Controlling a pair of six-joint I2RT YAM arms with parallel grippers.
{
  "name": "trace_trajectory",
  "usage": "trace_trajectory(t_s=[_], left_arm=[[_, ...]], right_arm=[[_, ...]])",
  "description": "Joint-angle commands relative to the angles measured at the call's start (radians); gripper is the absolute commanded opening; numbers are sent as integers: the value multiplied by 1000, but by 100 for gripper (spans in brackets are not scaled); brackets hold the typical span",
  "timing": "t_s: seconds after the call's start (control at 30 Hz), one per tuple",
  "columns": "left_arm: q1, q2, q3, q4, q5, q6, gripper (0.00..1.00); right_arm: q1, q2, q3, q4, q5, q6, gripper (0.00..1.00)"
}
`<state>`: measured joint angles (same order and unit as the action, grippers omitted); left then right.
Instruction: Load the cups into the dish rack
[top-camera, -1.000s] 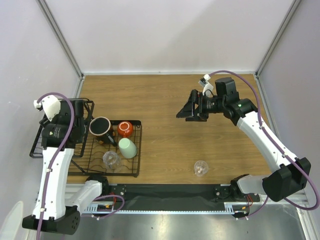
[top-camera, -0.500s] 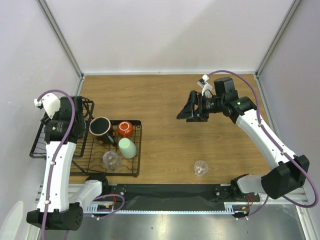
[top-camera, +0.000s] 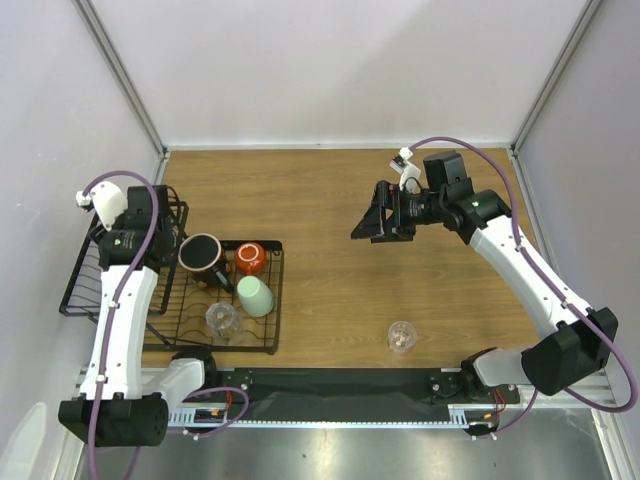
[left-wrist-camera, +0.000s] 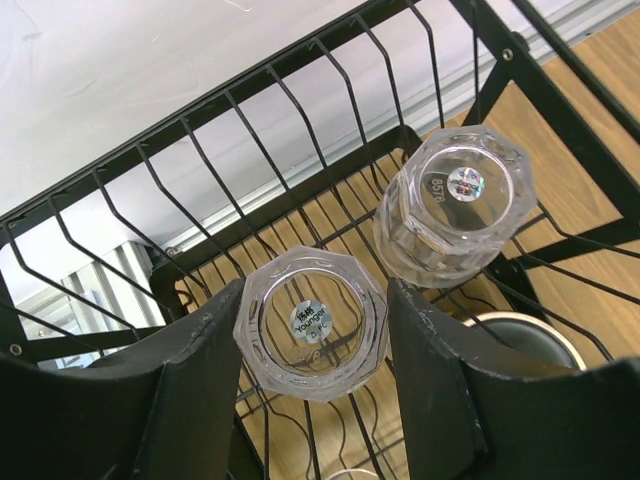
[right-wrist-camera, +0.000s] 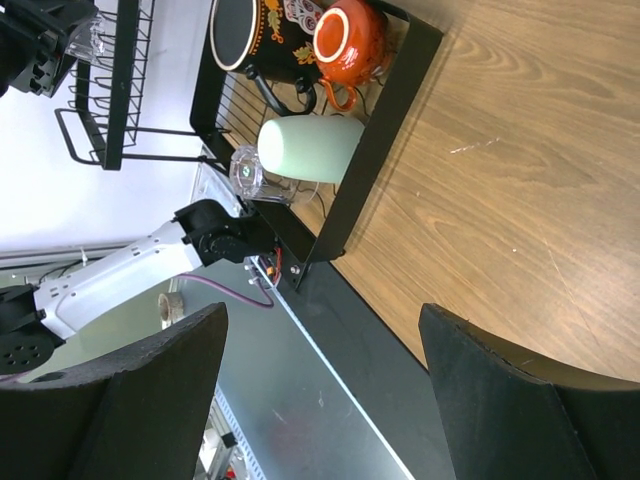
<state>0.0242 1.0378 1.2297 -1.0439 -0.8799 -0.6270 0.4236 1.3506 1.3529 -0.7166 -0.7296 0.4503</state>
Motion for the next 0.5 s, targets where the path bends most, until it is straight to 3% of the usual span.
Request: trace_trajectory(t_s=[0.0,0.47], left_arm=[[17,2,-24,73,-39,26,0],[37,45,-59,166,-60,43,0]], right_arm=[[7,10,45,-6,9,-24,84],[17,30,49,-17,21,-41,84]])
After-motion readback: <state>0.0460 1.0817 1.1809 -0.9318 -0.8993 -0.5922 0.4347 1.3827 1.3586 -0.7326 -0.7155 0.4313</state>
